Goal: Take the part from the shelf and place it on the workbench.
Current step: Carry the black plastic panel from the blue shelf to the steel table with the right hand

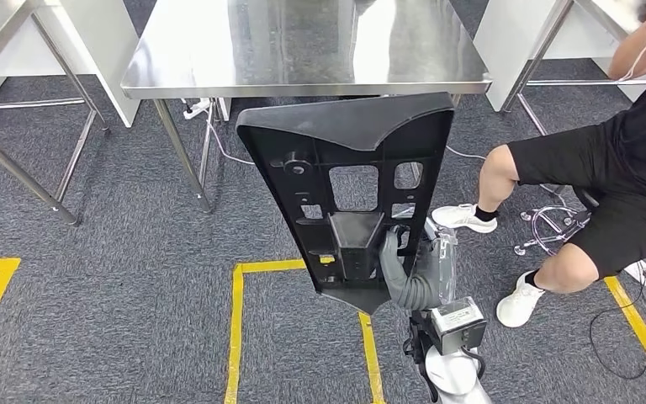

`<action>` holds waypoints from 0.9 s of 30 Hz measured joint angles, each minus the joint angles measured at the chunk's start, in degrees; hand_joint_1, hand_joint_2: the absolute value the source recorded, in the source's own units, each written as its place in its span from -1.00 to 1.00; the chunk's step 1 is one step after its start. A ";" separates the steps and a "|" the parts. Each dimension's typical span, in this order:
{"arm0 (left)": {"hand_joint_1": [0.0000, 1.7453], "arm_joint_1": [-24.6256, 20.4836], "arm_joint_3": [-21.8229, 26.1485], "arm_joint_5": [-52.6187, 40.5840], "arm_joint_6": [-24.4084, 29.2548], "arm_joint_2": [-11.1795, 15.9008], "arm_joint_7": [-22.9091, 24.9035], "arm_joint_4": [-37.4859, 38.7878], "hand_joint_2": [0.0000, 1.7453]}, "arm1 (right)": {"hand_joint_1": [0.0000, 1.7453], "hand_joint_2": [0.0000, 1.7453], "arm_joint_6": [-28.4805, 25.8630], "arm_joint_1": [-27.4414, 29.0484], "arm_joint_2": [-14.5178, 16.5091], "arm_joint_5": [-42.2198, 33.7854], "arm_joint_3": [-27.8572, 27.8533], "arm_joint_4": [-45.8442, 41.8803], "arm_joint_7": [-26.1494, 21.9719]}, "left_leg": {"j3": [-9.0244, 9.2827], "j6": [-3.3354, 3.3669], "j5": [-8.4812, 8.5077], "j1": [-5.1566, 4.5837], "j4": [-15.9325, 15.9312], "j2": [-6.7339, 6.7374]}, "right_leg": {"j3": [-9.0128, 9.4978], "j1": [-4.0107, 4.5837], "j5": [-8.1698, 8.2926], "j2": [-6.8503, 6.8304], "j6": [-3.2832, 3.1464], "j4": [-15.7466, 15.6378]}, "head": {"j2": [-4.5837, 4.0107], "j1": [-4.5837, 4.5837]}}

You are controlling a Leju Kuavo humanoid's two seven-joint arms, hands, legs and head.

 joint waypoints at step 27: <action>-1.00 0.05 0.35 -0.15 0.02 -0.01 0.14 -0.01 1.00 | 1.00 1.00 -0.25 0.07 0.14 -0.08 0.02 0.36 0.00 | -1.76 -0.61 0.76 -0.74 0.81 0.02 | 5.01 0.74 3.66 0.53 -1.13 -9.57 | -0.01 -0.17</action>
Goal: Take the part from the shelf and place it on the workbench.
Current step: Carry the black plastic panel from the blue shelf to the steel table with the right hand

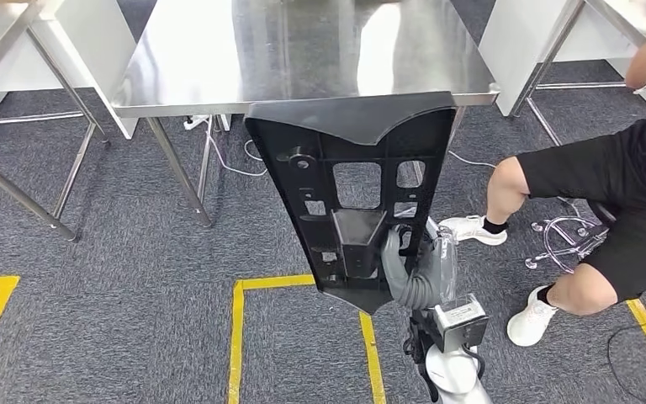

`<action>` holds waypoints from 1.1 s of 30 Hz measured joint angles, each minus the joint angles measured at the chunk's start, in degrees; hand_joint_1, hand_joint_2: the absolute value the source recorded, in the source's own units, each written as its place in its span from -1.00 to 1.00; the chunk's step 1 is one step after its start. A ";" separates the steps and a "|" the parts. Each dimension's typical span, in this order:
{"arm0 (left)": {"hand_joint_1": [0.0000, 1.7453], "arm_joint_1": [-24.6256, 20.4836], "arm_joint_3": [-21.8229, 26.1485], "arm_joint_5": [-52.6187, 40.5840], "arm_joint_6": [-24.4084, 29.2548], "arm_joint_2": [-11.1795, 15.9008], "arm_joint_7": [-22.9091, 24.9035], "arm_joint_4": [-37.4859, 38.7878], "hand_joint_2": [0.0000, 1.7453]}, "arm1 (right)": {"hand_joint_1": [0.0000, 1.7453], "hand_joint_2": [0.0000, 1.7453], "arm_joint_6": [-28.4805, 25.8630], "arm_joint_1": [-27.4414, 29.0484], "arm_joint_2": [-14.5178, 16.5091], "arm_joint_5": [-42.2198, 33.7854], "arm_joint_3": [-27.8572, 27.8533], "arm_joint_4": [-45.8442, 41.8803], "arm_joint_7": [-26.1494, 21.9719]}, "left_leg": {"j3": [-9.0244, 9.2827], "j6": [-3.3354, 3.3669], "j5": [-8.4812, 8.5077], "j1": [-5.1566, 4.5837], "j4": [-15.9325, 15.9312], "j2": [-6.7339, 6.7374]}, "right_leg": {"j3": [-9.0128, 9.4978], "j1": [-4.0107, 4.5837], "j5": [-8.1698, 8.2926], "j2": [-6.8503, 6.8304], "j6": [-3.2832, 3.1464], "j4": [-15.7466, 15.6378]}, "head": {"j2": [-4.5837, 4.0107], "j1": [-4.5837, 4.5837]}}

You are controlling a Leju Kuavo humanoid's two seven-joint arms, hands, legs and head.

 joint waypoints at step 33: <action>-1.00 0.10 1.01 -0.60 0.01 -0.28 -0.08 -0.02 1.00 | 1.00 1.00 0.02 -0.02 -0.03 0.20 0.02 0.13 0.20 | 1.84 1.21 -0.51 0.35 -0.84 -0.29 | -0.88 -0.25 -1.32 0.08 1.35 4.58 | 0.01 -0.11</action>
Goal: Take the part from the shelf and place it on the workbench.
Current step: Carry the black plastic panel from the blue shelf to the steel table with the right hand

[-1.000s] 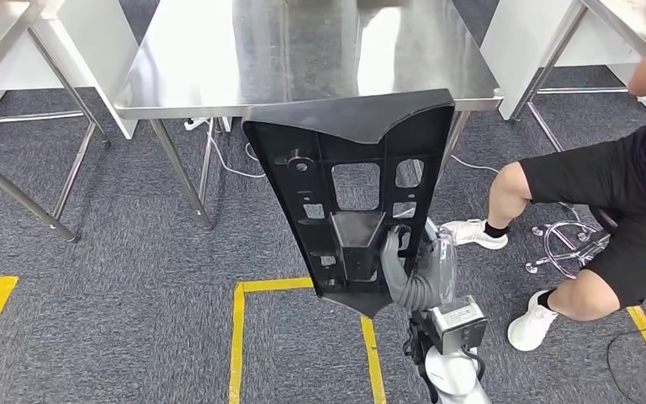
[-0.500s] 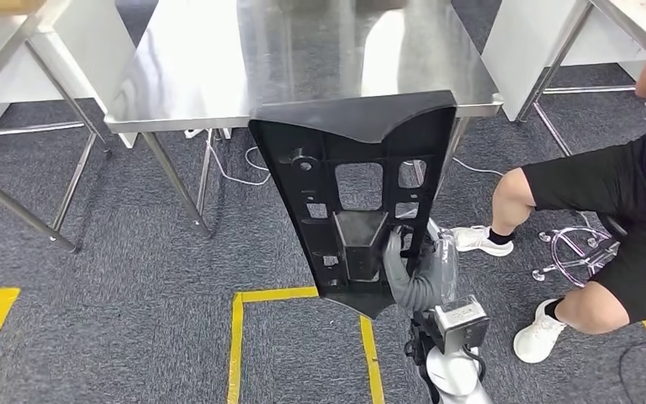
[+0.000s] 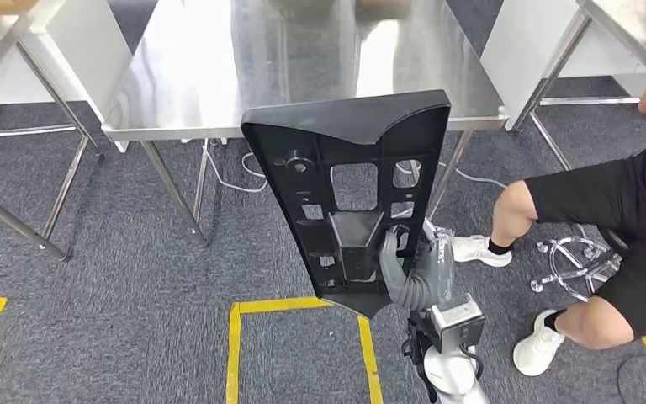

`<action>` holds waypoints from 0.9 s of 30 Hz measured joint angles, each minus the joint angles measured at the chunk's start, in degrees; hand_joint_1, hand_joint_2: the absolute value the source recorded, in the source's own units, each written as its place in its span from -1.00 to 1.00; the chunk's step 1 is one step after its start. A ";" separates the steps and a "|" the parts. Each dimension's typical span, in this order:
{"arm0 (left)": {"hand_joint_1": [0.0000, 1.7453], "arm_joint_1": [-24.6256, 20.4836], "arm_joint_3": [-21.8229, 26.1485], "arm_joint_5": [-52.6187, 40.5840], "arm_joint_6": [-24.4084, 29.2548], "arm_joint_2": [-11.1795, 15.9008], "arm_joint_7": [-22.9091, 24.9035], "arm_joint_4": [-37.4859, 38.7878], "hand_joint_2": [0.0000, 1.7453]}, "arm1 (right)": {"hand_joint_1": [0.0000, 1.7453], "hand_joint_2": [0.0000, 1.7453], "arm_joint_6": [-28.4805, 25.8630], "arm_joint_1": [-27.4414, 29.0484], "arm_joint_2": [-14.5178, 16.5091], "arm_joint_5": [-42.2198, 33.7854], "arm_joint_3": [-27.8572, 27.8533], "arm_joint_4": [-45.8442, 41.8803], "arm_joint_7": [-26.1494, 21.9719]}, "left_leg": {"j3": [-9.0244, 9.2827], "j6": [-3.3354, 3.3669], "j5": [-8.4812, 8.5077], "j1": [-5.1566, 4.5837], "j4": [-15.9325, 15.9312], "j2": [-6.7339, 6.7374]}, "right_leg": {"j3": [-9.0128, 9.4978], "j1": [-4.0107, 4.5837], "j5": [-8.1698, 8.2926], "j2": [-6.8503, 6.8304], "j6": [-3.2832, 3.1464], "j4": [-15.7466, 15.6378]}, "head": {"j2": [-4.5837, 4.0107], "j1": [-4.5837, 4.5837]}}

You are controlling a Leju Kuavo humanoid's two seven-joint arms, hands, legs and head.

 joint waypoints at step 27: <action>-1.00 0.09 0.07 -0.34 0.15 0.07 1.65 0.01 1.00 | 1.00 1.00 0.14 -0.39 0.92 0.58 0.27 -0.20 1.15 | -3.58 0.36 0.15 -1.33 1.90 -0.40 | 2.68 0.70 0.71 0.17 -1.43 -3.96 | 0.00 -0.01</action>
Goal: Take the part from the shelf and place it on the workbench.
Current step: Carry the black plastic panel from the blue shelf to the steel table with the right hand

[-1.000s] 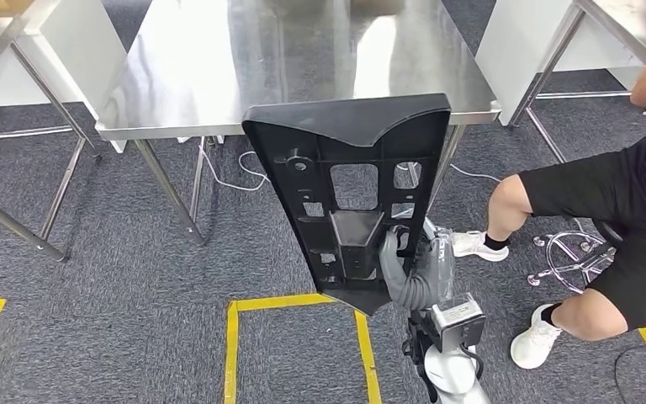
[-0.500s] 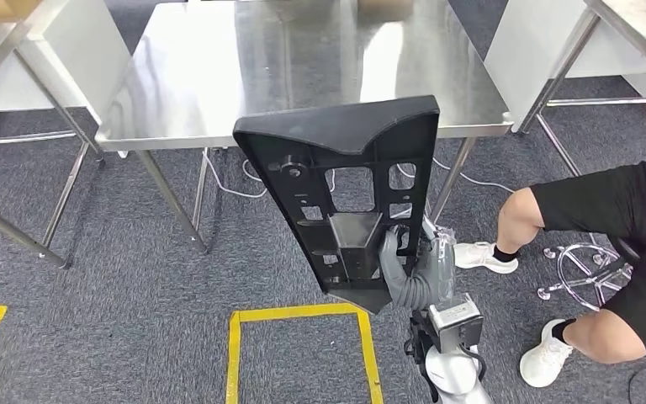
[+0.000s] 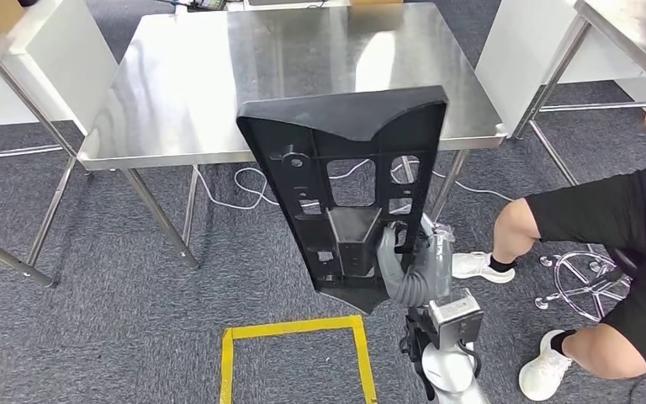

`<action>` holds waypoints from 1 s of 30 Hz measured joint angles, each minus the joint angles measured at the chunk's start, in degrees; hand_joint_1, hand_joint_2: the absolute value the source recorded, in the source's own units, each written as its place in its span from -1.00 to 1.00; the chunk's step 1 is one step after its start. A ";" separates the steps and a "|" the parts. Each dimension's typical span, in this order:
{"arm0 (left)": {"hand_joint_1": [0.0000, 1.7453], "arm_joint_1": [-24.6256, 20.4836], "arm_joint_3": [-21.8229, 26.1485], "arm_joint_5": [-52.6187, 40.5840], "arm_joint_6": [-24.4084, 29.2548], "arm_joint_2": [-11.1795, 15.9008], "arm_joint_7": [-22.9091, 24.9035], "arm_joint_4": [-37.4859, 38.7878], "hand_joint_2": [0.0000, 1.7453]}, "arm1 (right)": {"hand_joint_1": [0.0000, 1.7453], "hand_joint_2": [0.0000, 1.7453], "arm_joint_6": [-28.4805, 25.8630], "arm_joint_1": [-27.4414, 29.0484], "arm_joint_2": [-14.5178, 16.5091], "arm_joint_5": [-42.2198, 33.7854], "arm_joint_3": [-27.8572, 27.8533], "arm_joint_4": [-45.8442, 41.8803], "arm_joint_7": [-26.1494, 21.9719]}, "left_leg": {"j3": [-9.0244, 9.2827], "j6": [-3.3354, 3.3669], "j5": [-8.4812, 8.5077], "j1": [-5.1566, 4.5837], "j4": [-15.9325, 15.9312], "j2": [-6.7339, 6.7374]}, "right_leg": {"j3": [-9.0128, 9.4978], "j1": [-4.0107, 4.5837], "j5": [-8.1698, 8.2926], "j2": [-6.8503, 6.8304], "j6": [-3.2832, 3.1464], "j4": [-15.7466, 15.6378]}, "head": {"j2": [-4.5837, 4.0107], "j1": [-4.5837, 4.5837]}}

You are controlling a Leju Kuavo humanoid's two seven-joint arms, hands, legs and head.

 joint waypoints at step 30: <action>-1.00 0.18 0.02 -1.09 -0.15 0.24 0.14 0.07 1.00 | 1.00 1.00 0.02 0.03 0.91 0.60 0.08 -0.09 0.40 | -1.23 -2.58 1.36 1.90 0.33 0.93 | 1.76 -1.22 -1.10 -0.48 1.32 -0.70 | -0.01 -0.02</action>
